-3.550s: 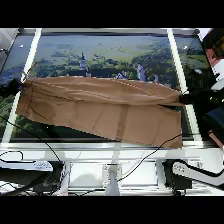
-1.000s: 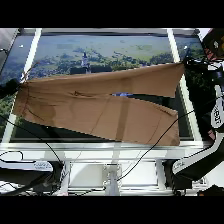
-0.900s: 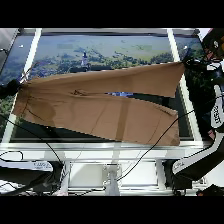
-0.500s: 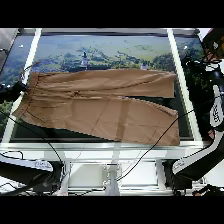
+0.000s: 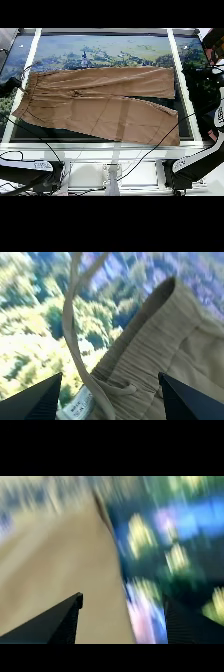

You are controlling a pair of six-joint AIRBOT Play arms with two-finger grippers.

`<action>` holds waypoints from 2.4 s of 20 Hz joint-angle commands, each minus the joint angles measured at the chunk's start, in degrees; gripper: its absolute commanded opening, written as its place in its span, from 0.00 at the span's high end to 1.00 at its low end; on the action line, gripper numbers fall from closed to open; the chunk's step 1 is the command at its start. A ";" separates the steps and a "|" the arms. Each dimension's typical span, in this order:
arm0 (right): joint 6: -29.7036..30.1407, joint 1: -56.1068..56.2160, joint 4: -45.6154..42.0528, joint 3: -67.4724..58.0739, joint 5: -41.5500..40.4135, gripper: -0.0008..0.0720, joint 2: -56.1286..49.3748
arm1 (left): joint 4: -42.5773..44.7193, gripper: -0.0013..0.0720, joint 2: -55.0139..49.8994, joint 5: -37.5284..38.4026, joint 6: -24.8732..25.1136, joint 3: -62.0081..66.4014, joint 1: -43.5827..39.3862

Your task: Fold the clothes and pants, and hang the long-sleeved shirts on hangers.

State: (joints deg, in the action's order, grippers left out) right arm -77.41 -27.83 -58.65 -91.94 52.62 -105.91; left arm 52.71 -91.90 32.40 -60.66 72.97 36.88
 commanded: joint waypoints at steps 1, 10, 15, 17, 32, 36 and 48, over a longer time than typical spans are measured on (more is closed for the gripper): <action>-2.34 -4.72 -3.72 -0.04 21.84 0.24 0.04 | 3.10 0.05 4.48 3.41 1.55 0.04 1.14; 7.67 -6.34 -7.91 4.35 52.35 0.97 0.15 | 12.63 0.59 11.76 31.61 3.19 0.04 14.25; 12.81 -7.63 -7.63 15.56 45.29 0.97 9.73 | 14.14 0.93 12.20 44.85 9.60 0.02 24.79; 12.61 -9.51 -7.78 21.44 39.71 0.97 17.51 | 14.16 0.93 13.16 45.03 10.58 0.02 28.63; -1.05 -11.91 -10.40 49.66 27.52 0.45 56.98 | 4.90 0.38 13.79 33.92 2.95 -18.73 30.42; -1.22 -11.91 -10.43 49.66 25.70 0.46 56.98 | -4.63 0.13 13.64 24.00 5.75 -26.88 28.20; -2.08 -11.87 -5.53 48.37 27.71 0.92 61.35 | -29.68 0.93 4.50 14.71 20.02 -29.11 16.04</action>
State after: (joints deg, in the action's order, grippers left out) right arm -78.91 -39.70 -67.20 -42.78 79.18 -47.18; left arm 30.79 -86.24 48.93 -45.25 43.94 55.09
